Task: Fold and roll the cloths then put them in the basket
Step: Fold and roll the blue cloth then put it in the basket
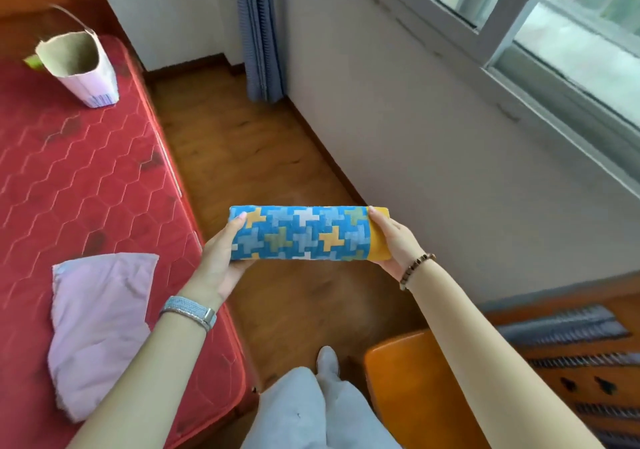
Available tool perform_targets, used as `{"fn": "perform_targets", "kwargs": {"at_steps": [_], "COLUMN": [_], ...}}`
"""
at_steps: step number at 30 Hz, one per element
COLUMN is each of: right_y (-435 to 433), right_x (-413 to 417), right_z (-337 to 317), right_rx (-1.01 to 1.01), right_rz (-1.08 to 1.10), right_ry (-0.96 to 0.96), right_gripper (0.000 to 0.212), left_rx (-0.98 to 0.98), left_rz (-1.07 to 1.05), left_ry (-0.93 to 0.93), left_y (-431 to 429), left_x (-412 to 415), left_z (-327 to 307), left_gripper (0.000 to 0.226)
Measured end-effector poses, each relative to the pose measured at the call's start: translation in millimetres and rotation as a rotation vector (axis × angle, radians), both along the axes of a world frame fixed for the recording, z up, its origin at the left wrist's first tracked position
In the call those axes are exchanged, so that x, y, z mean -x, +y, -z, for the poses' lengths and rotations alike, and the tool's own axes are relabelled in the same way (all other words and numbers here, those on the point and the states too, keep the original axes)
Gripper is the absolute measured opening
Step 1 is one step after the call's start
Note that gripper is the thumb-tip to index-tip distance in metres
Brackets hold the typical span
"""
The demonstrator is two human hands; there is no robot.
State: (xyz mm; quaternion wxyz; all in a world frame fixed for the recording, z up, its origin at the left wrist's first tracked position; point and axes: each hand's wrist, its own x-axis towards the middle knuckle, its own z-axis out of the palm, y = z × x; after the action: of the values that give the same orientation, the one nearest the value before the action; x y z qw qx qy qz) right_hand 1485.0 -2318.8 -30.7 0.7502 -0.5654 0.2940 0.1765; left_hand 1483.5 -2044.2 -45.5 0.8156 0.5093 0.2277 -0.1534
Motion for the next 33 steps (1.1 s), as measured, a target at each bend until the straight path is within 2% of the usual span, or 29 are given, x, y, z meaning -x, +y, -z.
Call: {"fn": "perform_targets", "kwargs": {"at_steps": [7, 11, 16, 23, 33], "right_y": [13.8, 41.1, 77.6, 143.2, 200.4], "right_x": [-78.2, -126.1, -196.5, -308.0, -424.4], "right_z": [1.9, 7.0, 12.7, 2.8, -6.3], "right_rx": [-0.063, -0.051, -0.045, -0.036, -0.066], "right_rz": [-0.147, -0.237, -0.304, -0.365, -0.382], "right_ry": [0.027, 0.026, 0.022, 0.016, 0.044], "right_gripper": [0.032, 0.034, 0.037, 0.036, 0.030], "left_rx": [-0.022, -0.017, -0.001, -0.008, 0.009], "left_rz": [-0.152, -0.216, -0.280, -0.332, -0.358], "left_ry": [-0.006, -0.016, -0.026, -0.037, -0.024], "left_y": [14.5, 36.7, 69.7, 126.2, 180.6], "left_x": [-35.6, -62.4, -116.1, -207.0, -317.4], "left_z": [-1.4, -0.8, 2.1, -7.7, -21.0], "left_gripper": [0.043, 0.036, 0.041, 0.025, 0.030]}}
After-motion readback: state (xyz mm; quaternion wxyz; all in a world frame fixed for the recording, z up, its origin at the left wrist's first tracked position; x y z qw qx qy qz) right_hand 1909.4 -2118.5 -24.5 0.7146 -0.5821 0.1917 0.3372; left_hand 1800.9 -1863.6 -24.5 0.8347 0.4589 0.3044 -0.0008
